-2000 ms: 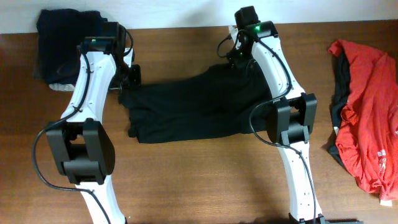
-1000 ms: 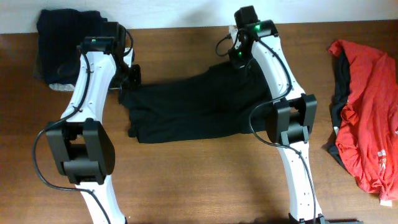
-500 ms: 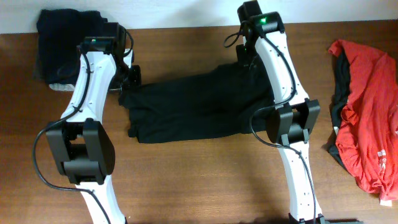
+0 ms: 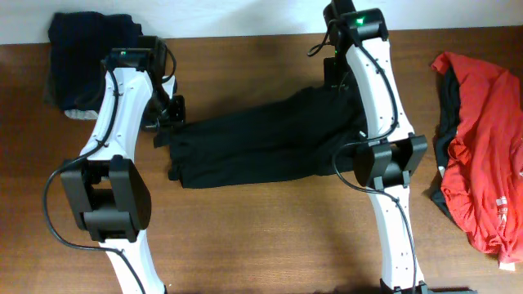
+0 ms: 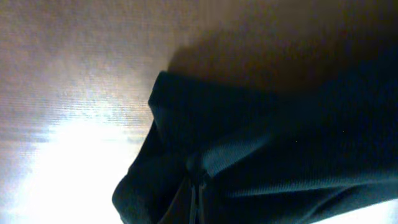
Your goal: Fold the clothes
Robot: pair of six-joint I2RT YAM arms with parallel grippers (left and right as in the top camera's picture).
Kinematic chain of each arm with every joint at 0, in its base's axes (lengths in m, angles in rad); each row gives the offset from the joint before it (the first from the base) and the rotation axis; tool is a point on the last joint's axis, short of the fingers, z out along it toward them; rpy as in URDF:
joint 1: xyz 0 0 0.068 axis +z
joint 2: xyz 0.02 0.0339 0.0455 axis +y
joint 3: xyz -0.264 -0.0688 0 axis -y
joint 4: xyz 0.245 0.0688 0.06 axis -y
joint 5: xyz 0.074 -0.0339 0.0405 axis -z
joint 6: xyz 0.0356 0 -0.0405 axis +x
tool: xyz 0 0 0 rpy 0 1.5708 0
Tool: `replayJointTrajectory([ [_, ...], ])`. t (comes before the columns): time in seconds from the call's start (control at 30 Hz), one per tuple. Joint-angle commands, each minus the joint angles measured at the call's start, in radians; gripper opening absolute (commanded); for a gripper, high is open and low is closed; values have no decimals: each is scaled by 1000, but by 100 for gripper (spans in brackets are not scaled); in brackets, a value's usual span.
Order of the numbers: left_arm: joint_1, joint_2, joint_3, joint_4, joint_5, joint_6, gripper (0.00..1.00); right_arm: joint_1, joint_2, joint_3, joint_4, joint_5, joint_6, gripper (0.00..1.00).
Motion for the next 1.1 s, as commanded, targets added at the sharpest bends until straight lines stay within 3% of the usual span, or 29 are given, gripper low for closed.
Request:
replayJointTrajectory([
  [0.0,3,-41,17,-32,-4,-11,1,-23,-35,11,-6,-11,27,4],
  [0.3,3,-36,5,-38,-4,-11,1,-26,-73,11,-6,-30,26,4],
  [0.57,5,6,-7,105,-4,-9,1,-26,-165,7,-6,-23,23,4],
  [0.87,6,14,-7,282,-5,35,1,-45,-245,-162,-6,34,25,4],
  [1.07,7,34,-7,415,-4,46,1,-87,-249,-185,-6,13,50,4],
])
